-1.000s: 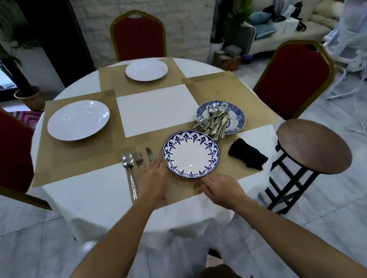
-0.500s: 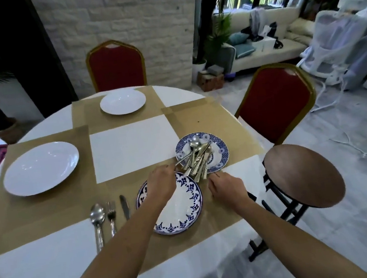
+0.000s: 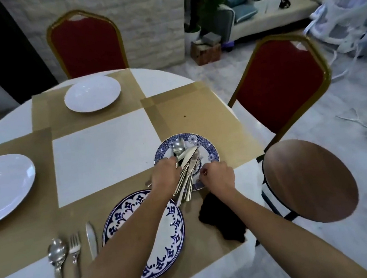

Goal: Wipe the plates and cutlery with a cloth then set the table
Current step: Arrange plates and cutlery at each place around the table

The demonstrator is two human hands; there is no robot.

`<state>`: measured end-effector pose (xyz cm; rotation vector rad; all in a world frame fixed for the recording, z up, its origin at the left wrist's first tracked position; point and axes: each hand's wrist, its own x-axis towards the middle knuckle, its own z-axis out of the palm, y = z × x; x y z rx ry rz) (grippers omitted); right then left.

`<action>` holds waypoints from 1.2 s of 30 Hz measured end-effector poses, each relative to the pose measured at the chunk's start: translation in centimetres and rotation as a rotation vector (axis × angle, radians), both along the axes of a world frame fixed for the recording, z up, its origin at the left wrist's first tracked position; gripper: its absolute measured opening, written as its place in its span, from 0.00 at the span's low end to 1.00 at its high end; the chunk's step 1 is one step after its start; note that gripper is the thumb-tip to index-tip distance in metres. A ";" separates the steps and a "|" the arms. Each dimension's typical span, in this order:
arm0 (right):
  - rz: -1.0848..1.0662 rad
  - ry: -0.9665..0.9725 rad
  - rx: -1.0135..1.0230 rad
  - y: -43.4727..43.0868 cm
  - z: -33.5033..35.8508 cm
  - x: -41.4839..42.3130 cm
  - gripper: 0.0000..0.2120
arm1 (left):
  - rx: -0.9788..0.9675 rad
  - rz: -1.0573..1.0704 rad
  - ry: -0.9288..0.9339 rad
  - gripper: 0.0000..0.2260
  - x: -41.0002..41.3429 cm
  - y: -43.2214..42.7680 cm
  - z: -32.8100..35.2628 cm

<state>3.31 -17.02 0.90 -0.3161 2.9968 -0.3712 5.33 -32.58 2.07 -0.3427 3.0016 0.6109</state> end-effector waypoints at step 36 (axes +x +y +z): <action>-0.237 -0.300 -0.129 -5.6 2.3 0.8 0.22 | 0.260 0.238 -0.081 0.08 0.9 -1.9 0.7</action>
